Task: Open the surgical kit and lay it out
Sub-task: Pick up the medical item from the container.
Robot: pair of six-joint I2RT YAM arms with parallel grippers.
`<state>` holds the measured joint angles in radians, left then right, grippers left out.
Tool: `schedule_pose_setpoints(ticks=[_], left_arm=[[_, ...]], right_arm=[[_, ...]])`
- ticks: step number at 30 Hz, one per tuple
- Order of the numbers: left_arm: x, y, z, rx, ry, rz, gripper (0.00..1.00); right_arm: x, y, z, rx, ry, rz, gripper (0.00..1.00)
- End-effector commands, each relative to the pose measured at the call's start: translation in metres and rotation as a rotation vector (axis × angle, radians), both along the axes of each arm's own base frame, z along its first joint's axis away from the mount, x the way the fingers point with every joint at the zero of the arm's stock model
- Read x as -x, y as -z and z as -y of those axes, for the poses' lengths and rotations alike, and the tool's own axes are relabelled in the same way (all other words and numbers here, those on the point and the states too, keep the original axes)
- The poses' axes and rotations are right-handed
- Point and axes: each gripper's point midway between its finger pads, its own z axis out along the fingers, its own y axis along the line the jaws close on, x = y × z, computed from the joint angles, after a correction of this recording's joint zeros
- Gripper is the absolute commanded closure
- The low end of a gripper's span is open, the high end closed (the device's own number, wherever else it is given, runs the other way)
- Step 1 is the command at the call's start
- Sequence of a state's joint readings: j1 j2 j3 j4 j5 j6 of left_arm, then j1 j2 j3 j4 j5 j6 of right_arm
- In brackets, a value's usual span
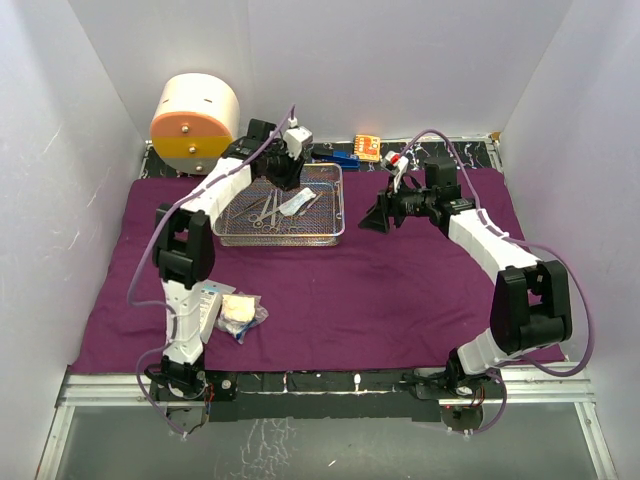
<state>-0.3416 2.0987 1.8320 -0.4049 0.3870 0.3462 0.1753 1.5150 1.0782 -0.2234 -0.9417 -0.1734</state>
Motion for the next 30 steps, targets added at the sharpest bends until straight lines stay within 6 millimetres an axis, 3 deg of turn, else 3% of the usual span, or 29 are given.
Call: schedule_pose_setpoints(ticks=[1, 9, 20, 24, 30], left_arm=[[-0.016, 0.020, -0.004, -0.029, -0.037, -0.054, 0.64], [-0.031, 0.063, -0.007, -0.069, -0.025, -0.123, 0.59], [-0.013, 0.089, 0.000, -0.030, 0.004, -0.222, 0.60], [-0.008, 0.094, 0.002, -0.013, 0.005, -0.250, 0.67], [-0.012, 0.084, 0.005, 0.004, 0.008, -0.224, 0.93]], right_arm=[[-0.004, -0.021, 0.002, -0.013, 0.011, 0.105, 0.46], [-0.003, -0.011, 0.002, -0.004, 0.001, 0.087, 0.46], [-0.004, -0.002, 0.002, 0.007, -0.008, 0.067, 0.46], [-0.004, 0.000, 0.002, 0.013, -0.005, 0.066, 0.46], [-0.006, 0.002, 0.002, 0.013, -0.005, 0.058, 0.46]])
